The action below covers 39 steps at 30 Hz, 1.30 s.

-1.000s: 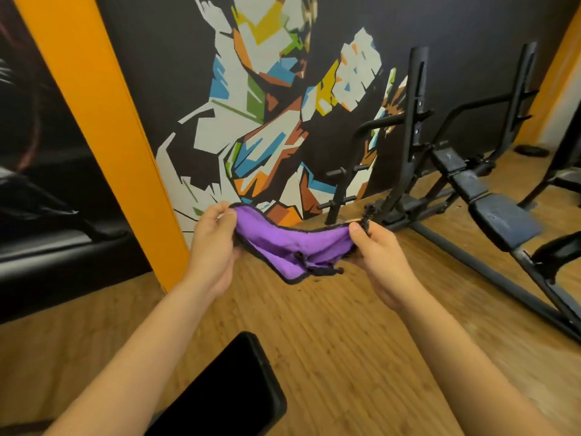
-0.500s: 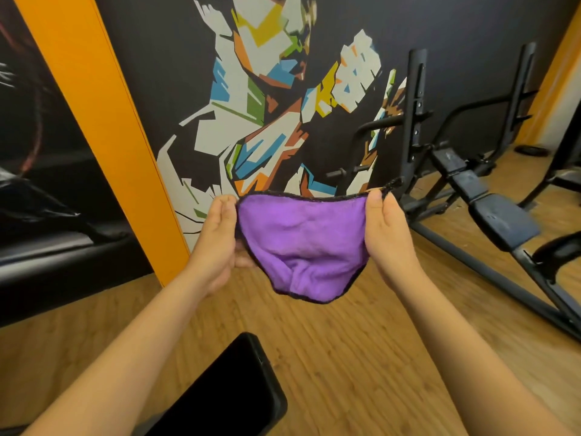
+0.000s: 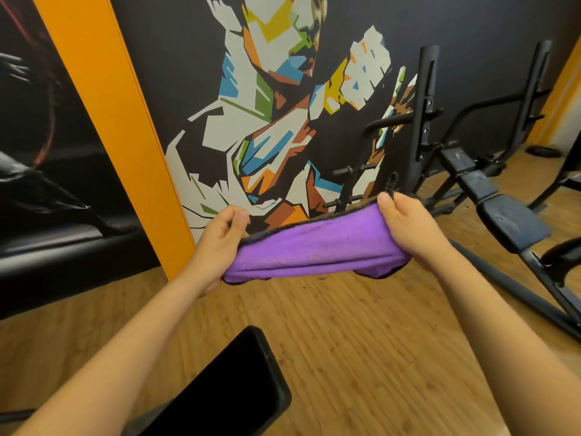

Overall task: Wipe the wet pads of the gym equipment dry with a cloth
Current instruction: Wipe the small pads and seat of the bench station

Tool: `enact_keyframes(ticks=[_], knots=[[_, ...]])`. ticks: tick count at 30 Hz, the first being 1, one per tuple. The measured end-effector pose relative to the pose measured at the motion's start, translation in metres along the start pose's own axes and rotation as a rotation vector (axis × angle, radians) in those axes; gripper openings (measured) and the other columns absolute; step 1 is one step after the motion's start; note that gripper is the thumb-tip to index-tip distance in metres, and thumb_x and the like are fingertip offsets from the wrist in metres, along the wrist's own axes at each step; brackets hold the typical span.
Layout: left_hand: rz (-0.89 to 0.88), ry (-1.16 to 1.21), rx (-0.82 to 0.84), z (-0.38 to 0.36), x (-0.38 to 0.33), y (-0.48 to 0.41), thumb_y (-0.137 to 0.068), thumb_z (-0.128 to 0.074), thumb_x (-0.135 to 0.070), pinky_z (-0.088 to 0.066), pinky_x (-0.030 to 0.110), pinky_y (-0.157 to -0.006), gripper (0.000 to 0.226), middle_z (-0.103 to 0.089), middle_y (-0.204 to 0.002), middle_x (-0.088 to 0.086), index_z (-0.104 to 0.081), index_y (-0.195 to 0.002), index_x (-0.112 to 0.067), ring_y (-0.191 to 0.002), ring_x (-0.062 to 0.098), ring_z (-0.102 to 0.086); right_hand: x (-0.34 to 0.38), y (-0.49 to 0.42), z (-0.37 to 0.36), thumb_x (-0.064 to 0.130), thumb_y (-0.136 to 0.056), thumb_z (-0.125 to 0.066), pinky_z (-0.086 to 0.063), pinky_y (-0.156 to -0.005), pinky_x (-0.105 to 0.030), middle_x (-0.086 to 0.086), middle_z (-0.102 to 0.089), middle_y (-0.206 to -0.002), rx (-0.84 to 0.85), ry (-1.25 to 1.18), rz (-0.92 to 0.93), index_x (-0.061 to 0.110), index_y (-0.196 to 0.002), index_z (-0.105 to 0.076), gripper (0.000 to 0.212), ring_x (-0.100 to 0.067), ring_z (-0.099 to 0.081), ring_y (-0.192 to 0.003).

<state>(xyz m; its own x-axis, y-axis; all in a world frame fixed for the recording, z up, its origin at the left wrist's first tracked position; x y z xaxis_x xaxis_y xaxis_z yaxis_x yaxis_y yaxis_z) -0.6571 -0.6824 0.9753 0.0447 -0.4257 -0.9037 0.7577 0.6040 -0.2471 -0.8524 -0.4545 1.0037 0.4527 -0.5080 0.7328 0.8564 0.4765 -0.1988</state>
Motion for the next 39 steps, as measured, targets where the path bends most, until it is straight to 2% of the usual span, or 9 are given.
enact_keyframes(ticks=[5,8,10,13,16,19,23,30,39], knots=[[0.274,0.525,0.151,-0.015,-0.013,0.012,-0.086,-0.057,-0.046,-0.052,0.030,-0.064,0.031,-0.068,-0.089,0.009,-0.063,-0.104,-0.021,-0.080,0.021,-0.066,-0.001,0.016,-0.020,0.040,-0.100,-0.058,-0.052,-0.066,-0.029,-0.011,-0.061,-0.087,0.417,-0.795,-0.498,0.011,-0.105,-0.061,0.029,-0.023,-0.065,-0.076],[0.294,0.759,0.173,-0.018,-0.011,0.016,-0.080,-0.068,-0.015,-0.059,0.028,-0.077,0.041,-0.071,-0.108,0.010,-0.063,-0.120,-0.021,-0.100,0.020,-0.070,-0.005,0.016,-0.023,0.011,-0.095,-0.062,-0.053,-0.067,-0.029,-0.009,-0.057,-0.096,0.335,-1.224,-0.480,0.016,-0.107,-0.054,0.015,-0.019,-0.066,-0.082],[0.305,0.861,0.162,-0.017,-0.009,0.016,-0.076,-0.067,0.000,-0.060,0.032,-0.083,0.052,-0.071,-0.117,0.015,-0.061,-0.124,-0.021,-0.110,0.026,-0.069,-0.012,0.014,-0.022,-0.009,-0.089,-0.058,-0.059,-0.074,-0.032,-0.013,-0.053,-0.122,0.193,-1.362,-0.393,0.024,-0.128,-0.047,0.053,-0.028,-0.065,-0.108],[0.282,0.859,0.129,-0.017,-0.001,0.013,-0.081,-0.063,0.007,-0.058,0.036,-0.091,0.041,-0.067,-0.125,0.019,-0.063,-0.117,-0.014,-0.120,0.033,-0.064,-0.022,0.016,-0.024,-0.018,-0.084,-0.058,-0.058,-0.081,-0.034,-0.014,-0.053,-0.131,0.169,-1.238,-0.266,0.019,-0.117,-0.059,0.050,-0.037,-0.057,-0.123],[0.274,0.666,0.064,-0.018,0.009,0.011,-0.092,-0.057,0.007,-0.055,0.034,-0.089,0.023,-0.072,-0.107,0.009,-0.069,-0.104,-0.010,-0.112,0.029,-0.064,-0.027,0.024,-0.022,-0.012,-0.084,-0.064,-0.053,-0.081,-0.027,0.000,-0.066,-0.115,0.292,-0.694,0.010,0.016,-0.089,-0.071,0.030,-0.024,-0.060,-0.121],[0.185,0.188,0.040,-0.013,0.016,0.010,-0.097,-0.056,0.004,-0.051,0.021,-0.083,0.028,-0.074,-0.096,-0.008,-0.076,-0.094,-0.016,-0.102,0.012,-0.065,-0.027,0.032,-0.021,0.010,-0.087,-0.074,-0.049,-0.082,-0.021,0.014,-0.062,-0.114,0.505,-0.086,0.242,0.034,-0.110,-0.074,0.033,-0.002,-0.058,-0.105],[0.133,-0.141,0.101,-0.011,0.025,0.018,-0.098,-0.059,-0.002,-0.049,0.010,-0.078,0.028,-0.071,-0.105,-0.015,-0.078,-0.101,-0.023,-0.101,0.000,-0.062,-0.037,0.031,-0.035,0.018,-0.088,-0.069,-0.046,-0.090,-0.031,0.003,-0.050,-0.114,0.545,0.458,0.397,0.030,-0.136,-0.058,0.051,-0.011,-0.044,-0.106],[0.202,-0.213,0.499,-0.015,0.033,0.028,-0.079,-0.086,-0.026,-0.054,0.016,-0.085,0.044,-0.066,-0.119,-0.015,-0.072,-0.120,-0.025,-0.105,-0.005,-0.062,-0.055,0.019,-0.031,0.028,-0.086,-0.077,-0.045,-0.076,-0.017,0.010,-0.055,-0.111,0.407,0.334,0.383,0.022,-0.095,-0.076,0.011,-0.009,-0.054,-0.100],[0.012,-0.404,0.429,-0.016,0.025,0.020,-0.100,-0.060,-0.031,-0.046,0.015,-0.086,0.019,-0.066,-0.117,-0.019,-0.076,-0.093,-0.024,-0.107,-0.008,-0.058,-0.054,0.018,-0.008,0.025,-0.090,-0.072,-0.045,-0.090,-0.021,0.016,-0.061,-0.132,0.663,0.006,0.217,0.019,-0.097,-0.080,0.012,-0.004,-0.057,-0.116]])
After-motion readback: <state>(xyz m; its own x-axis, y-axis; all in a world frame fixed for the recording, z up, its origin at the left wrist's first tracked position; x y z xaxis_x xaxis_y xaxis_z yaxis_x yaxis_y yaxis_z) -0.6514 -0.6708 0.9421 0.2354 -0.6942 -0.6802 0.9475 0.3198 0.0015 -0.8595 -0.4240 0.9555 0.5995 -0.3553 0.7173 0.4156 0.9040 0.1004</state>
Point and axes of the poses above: each hand's wrist, its own y-axis away from the middle knuckle, its own z-axis out of the back of the hand, x = y × z, the point moved 2 cm from there along -y, towards the middle knuckle
